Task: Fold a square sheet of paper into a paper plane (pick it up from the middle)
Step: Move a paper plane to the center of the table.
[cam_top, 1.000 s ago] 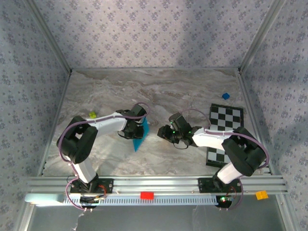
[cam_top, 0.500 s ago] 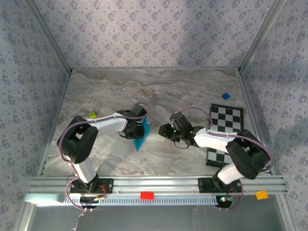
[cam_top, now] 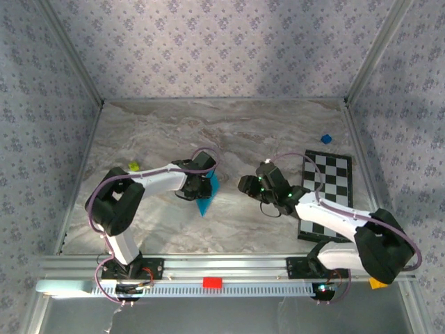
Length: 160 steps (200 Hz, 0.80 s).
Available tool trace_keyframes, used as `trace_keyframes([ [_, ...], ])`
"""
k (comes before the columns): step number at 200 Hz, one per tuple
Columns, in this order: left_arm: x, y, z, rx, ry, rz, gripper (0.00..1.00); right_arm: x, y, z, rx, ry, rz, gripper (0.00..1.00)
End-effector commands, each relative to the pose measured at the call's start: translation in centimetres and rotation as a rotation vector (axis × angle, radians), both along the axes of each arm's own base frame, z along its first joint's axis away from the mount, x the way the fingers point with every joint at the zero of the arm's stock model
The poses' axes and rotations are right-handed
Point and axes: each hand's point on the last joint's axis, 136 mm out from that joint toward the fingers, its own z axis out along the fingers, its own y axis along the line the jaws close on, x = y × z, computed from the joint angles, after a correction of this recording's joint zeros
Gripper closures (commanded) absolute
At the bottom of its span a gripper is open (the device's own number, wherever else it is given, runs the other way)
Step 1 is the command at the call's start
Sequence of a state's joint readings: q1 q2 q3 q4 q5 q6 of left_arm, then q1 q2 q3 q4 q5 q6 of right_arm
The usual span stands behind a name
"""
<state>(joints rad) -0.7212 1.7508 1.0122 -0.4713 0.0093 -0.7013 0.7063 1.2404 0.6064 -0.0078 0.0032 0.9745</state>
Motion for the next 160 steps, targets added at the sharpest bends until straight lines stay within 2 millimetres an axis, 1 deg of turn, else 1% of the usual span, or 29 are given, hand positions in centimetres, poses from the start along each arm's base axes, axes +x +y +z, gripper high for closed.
trace_keyframes([
  [1, -1.8, 2.7, -3.7, 0.137, 0.085, 0.030, 0.81, 0.0, -2.5, -0.8, -0.090, -0.004, -0.054, 0.52],
  [18, -1.7, 2.7, -3.4, 0.141, 0.078, 0.032, 0.81, 0.1, -3.2, -0.7, -0.095, -0.016, -0.074, 0.52],
  [49, -1.5, 2.8, -3.2, 0.152, 0.075, 0.020, 0.79, 0.3, -3.6, 0.5, -0.074, -0.089, -0.080, 0.52],
  [84, -1.0, 2.6, -2.8, 0.139, 0.064, 0.051, 0.78, 0.0, -4.2, 1.5, -0.094, -0.111, -0.063, 0.52],
  [100, -1.0, 2.6, -2.9, 0.136, 0.063, 0.064, 0.77, -0.3, -4.4, 1.7, -0.097, -0.110, -0.051, 0.52],
  [137, -0.8, 2.4, -3.1, 0.132, 0.068, 0.089, 0.76, -0.7, -5.6, 1.5, -0.101, -0.108, -0.087, 0.53],
  [160, -0.7, 2.3, -3.1, 0.125, 0.069, 0.107, 0.74, -0.8, -5.7, 2.2, -0.077, -0.152, -0.092, 0.52],
])
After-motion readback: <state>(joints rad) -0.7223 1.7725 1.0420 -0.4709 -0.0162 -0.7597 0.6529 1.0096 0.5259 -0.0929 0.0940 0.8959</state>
